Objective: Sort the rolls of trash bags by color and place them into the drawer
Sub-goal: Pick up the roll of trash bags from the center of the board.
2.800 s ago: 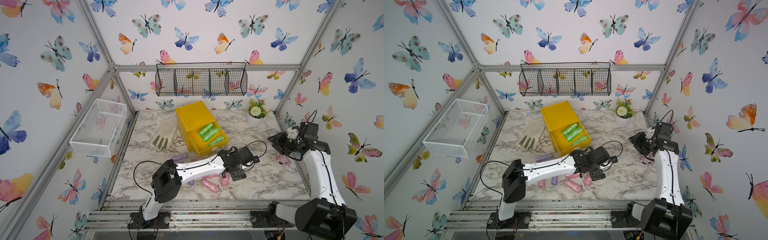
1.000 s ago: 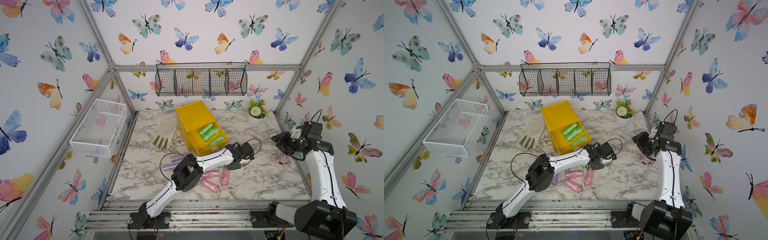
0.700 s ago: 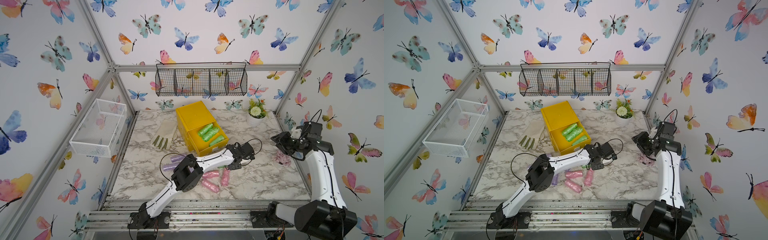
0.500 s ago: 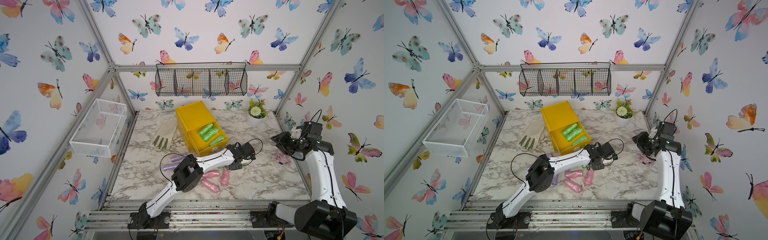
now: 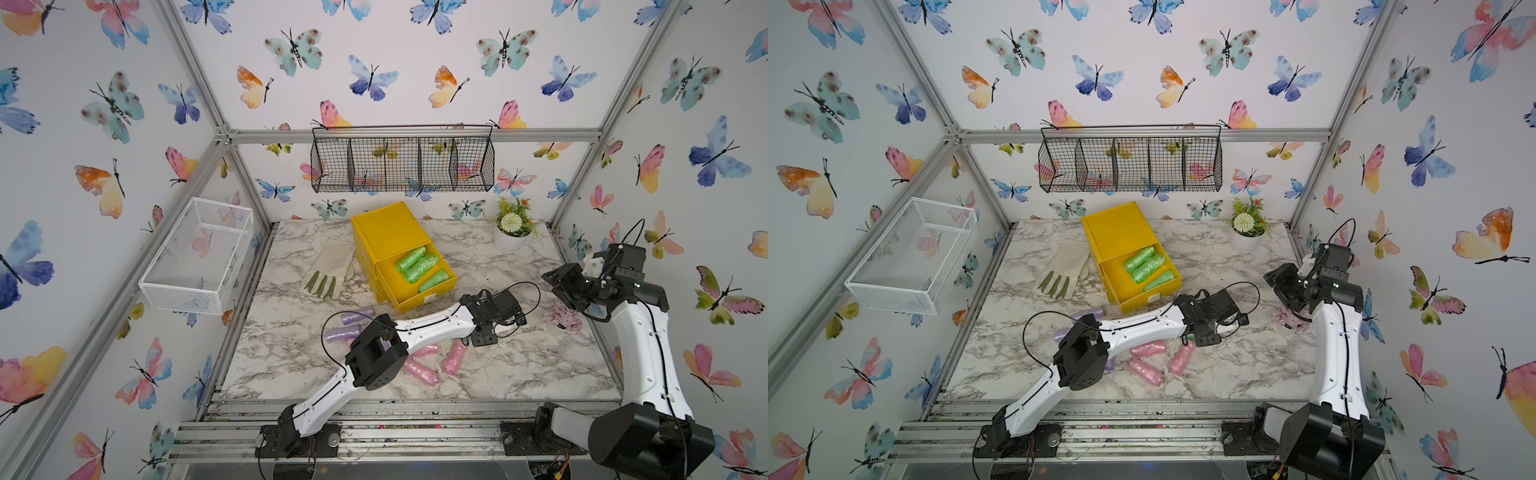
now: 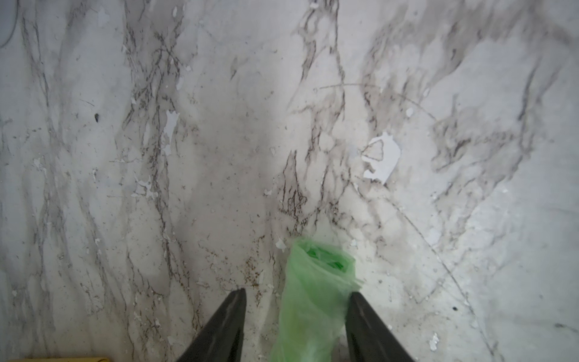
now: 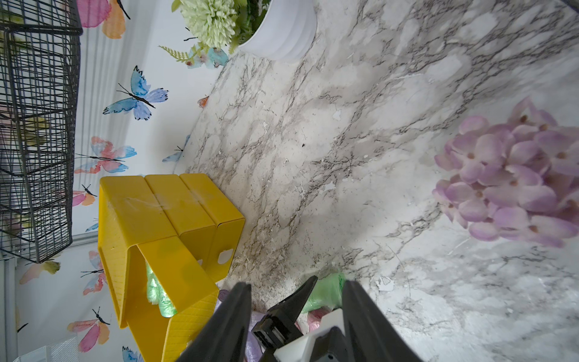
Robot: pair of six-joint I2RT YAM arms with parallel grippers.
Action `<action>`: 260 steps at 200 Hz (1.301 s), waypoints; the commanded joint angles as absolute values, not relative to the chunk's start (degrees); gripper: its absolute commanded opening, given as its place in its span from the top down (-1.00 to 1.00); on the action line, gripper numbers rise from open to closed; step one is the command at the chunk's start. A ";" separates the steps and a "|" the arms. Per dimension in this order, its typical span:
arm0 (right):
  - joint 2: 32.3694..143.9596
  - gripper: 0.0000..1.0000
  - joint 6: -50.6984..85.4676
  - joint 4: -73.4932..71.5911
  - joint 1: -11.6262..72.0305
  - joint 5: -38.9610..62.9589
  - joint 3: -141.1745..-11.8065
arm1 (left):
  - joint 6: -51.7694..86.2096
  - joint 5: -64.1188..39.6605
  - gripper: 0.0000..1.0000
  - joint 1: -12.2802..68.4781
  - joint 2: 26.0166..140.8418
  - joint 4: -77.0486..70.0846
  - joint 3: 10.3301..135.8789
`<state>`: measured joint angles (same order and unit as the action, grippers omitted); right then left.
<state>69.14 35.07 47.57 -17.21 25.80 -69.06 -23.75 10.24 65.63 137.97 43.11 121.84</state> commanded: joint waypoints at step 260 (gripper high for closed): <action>66.88 -0.04 38.23 45.08 -17.45 28.87 -69.40 | -20.19 6.73 0.81 63.01 126.40 44.78 123.65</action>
